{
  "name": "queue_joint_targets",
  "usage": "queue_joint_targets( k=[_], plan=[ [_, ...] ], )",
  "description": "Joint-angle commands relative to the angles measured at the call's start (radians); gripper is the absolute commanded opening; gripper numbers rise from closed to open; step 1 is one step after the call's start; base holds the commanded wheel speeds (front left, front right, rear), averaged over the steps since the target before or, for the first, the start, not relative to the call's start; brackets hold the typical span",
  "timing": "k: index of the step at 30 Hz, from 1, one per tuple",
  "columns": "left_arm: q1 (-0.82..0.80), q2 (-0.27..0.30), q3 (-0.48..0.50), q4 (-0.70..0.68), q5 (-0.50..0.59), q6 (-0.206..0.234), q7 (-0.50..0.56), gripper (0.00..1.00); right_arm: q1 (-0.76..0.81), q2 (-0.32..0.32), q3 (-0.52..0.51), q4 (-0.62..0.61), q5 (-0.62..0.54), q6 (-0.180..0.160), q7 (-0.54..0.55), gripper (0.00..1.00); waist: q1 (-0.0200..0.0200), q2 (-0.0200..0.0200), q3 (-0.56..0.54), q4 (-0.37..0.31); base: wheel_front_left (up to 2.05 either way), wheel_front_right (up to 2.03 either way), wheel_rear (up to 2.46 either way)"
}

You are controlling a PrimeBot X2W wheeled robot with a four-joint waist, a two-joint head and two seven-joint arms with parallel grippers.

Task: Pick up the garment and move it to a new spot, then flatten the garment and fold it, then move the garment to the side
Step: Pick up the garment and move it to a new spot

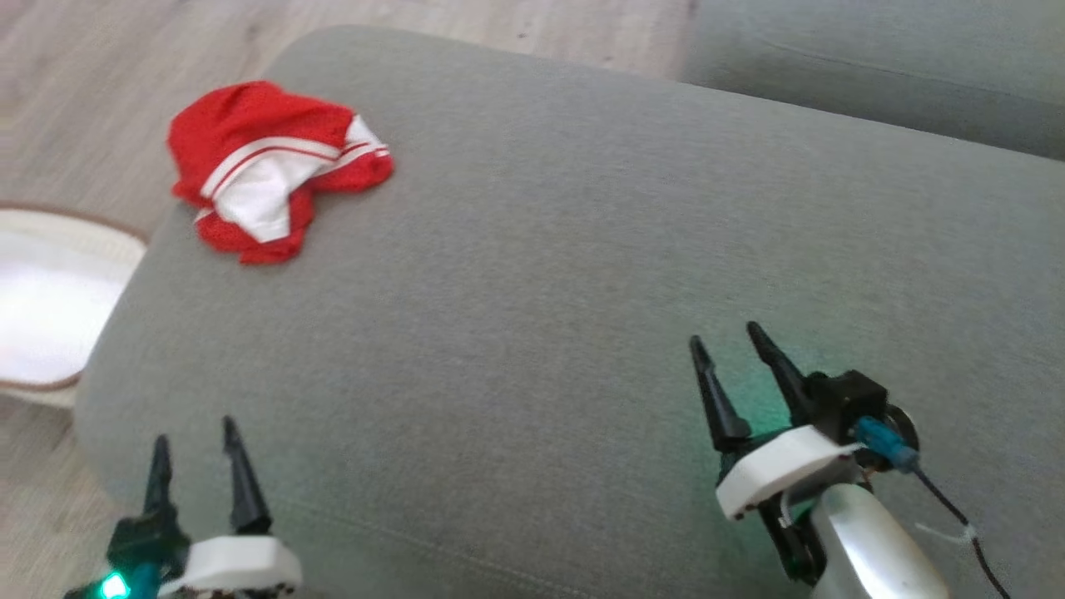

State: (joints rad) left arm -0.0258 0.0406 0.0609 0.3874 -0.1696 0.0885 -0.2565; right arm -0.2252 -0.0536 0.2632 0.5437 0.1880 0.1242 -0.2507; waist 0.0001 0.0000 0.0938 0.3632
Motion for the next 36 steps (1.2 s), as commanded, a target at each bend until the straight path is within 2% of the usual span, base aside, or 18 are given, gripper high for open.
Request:
queue_joint_targets(
  k=[1, 8, 13, 16, 22, 29, 30, 31, 32, 36],
  plan=[
    [-0.006, 0.01, 0.047, -0.029, 0.004, 0.001, -0.005, 1.0, -0.052, 0.003, 0.034, -0.025, 0.009, 0.007, -0.011, 1.0, -0.0001, 0.0, 0.012, 0.03, 0.0, 0.0, 0.0],
    [-0.001, 0.01, 0.116, -0.022, -0.001, -0.023, -0.005, 1.0, -0.072, 0.003, 0.07, -0.022, 0.013, 0.007, -0.011, 1.0, -0.0001, 0.0, 0.038, 0.044, 0.0, 0.0, 0.0],
    [-0.069, 0.012, 0.166, -0.001, -0.011, -0.118, -0.005, 1.0, -0.103, 0.003, 0.082, -0.031, -0.014, 0.007, -0.011, 1.0, -0.0001, 0.0, 0.099, 0.02, 0.0, 0.0, 0.0],
    [-0.14, 0.029, 0.208, 0.019, -0.008, -0.157, -0.005, 1.0, -0.122, 0.003, 0.079, -0.036, -0.04, 0.007, -0.011, 1.0, -0.0001, 0.0, 0.142, 0.0, 0.0, 0.0, 0.0],
    [-0.302, 0.102, 0.224, 0.079, -0.003, -0.207, -0.005, 1.0, -0.159, 0.003, 0.085, -0.065, -0.072, 0.007, -0.011, 1.0, -0.0001, 0.0, 0.226, -0.046, 0.0, 0.0, 0.0],
    [-0.487, 0.217, 0.19, 0.234, -0.038, -0.218, -0.005, 1.0, -0.196, 0.003, 0.114, -0.118, -0.085, 0.007, -0.011, 1.0, -0.0001, 0.0, 0.299, -0.109, 0.0, 0.0, 0.0],
    [-0.487, 0.217, 0.19, 0.234, -0.038, -0.218, -0.005, 1.0, -0.196, 0.003, 0.114, -0.118, -0.085, 0.007, -0.011, 1.0, -0.0001, 0.0, 0.299, -0.109, 0.0, 0.0, 0.0],
    [-0.533, 0.253, 0.158, 0.289, -0.064, -0.219, -0.005, 1.0, -0.207, 0.003, 0.121, -0.13, -0.088, 0.007, -0.011, 1.0, -0.0001, 0.0, 0.317, -0.129, 0.0, 0.0, 0.0],
    [-0.533, 0.253, 0.158, 0.289, -0.064, -0.219, -0.005, 1.0, -0.207, 0.003, 0.121, -0.13, -0.088, 0.007, -0.011, 1.0, -0.0001, 0.0, 0.317, -0.129, 0.0, 0.0, 0.0],
    [-0.612, 0.315, 0.071, 0.417, -0.117, -0.219, -0.005, 1.0, -0.224, 0.003, 0.128, -0.15, -0.093, 0.007, -0.011, 1.0, -0.0001, 0.0, 0.346, -0.16, 0.0, 0.0, 0.0]
  ],
)
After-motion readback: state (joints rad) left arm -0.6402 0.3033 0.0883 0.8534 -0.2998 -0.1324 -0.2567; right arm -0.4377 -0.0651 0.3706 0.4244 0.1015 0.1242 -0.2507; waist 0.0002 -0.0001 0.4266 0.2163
